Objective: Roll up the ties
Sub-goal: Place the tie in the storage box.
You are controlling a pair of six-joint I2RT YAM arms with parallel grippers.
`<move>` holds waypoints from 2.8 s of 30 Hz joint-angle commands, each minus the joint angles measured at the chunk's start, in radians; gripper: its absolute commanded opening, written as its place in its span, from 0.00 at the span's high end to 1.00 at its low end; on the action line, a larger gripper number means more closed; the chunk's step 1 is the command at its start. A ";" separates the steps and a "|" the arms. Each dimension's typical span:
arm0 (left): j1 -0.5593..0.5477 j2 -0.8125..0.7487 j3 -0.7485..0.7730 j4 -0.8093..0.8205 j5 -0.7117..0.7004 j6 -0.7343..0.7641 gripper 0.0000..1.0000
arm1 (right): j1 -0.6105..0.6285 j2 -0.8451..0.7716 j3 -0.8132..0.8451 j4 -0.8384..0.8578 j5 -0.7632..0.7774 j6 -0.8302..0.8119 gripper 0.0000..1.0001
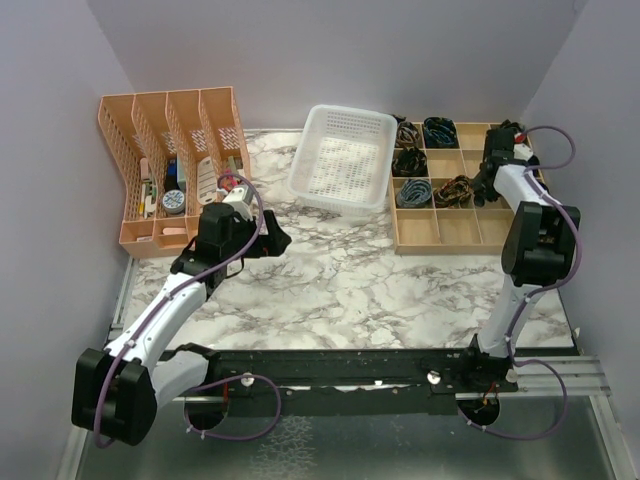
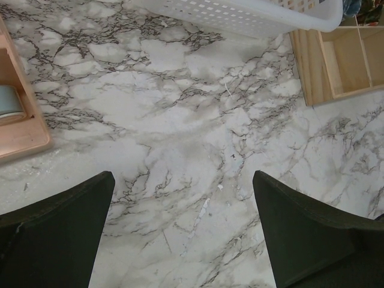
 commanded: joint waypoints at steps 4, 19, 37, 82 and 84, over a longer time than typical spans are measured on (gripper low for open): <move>0.024 0.025 0.012 0.038 0.071 0.014 0.01 | -0.035 0.044 0.024 -0.003 -0.047 -0.038 1.00; 0.037 0.053 0.023 0.050 0.097 0.016 0.01 | -0.051 0.154 0.062 0.056 -0.069 -0.112 1.00; 0.043 0.095 0.037 0.063 0.121 0.016 0.01 | -0.060 0.276 0.247 -0.046 -0.183 -0.031 1.00; 0.051 0.120 0.009 0.105 0.172 0.005 0.01 | -0.026 0.239 0.102 -0.109 -0.327 -0.118 0.98; 0.051 0.121 0.009 0.105 0.171 0.006 0.01 | -0.038 0.231 0.096 -0.096 -0.361 -0.123 0.90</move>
